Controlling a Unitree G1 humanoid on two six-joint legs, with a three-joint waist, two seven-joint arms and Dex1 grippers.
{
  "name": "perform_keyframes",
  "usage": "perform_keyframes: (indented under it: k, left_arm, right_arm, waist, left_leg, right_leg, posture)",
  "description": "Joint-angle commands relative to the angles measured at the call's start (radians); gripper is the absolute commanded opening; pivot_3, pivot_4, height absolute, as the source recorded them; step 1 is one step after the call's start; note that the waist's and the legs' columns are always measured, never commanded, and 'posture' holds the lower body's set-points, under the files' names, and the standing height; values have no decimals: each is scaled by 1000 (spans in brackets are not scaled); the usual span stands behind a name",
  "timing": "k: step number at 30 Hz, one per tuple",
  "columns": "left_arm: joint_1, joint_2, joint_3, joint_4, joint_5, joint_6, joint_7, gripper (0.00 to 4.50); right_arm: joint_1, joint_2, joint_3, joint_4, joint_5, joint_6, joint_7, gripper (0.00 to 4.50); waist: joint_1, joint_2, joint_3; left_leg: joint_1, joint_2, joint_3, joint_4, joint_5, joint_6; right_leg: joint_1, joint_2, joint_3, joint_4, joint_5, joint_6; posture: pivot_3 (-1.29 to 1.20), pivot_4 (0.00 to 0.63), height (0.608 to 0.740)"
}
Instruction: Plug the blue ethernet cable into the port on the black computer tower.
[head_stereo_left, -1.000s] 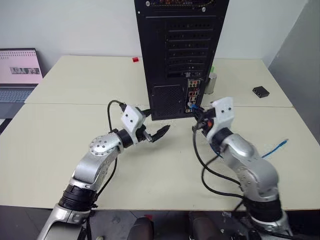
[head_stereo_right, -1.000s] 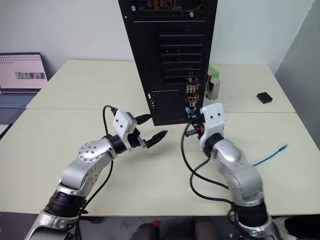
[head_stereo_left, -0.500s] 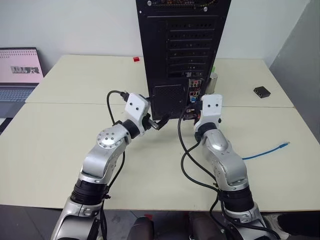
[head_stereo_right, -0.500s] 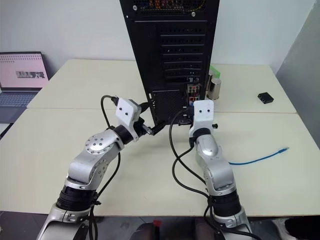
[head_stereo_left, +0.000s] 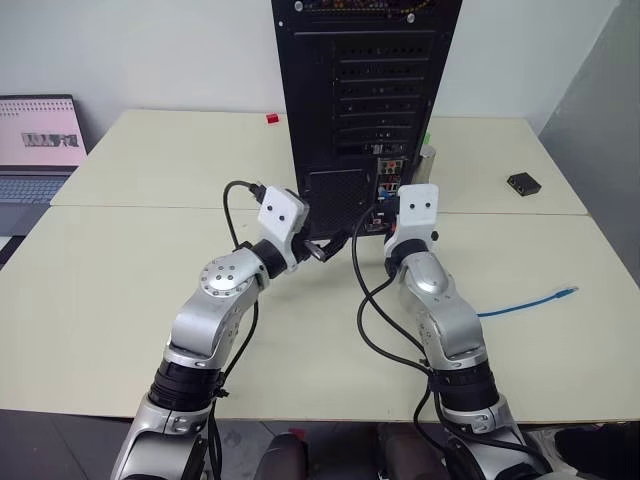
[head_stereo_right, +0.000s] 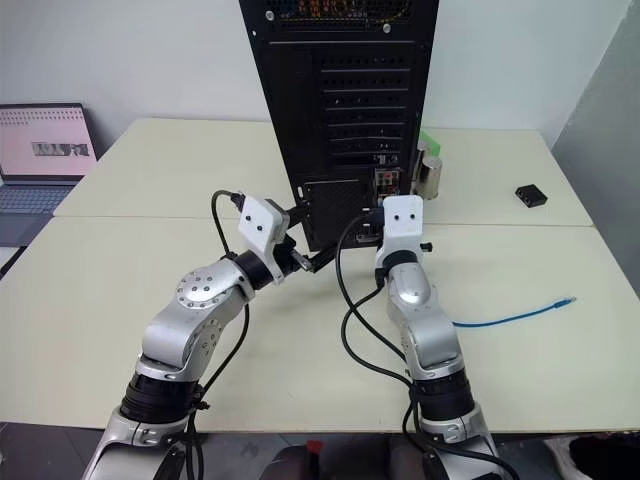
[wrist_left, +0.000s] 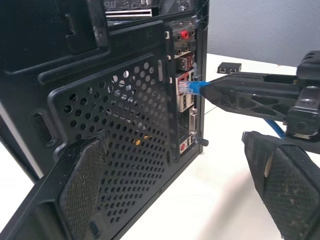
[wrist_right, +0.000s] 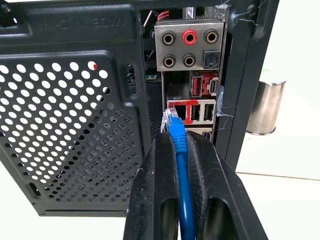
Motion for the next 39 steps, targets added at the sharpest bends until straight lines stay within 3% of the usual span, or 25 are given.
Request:
perform_keyframes:
  k: [1,39]
  left_arm:
    - [-9,-9,18,-46,-11,3,-11,4500]
    - [22,5,59,-11,12,-16,-53,4500]
  right_arm:
    - [-18,12,-19,-30,-12,-41,-5,3]
    - [-40,27,7,21,-64,-56,51,2]
  waist:
    - [0,0,0]
    - [-17,0,0]
  left_leg:
    - [0,0,0,0,0,0]
    - [0,0,0,-1,0,0]
  right_leg:
    - [0,0,0,0,0,0]
    - [-1,0,0,0,0,0]
  posture:
    - [0,150,740]
    - [0,150,740]
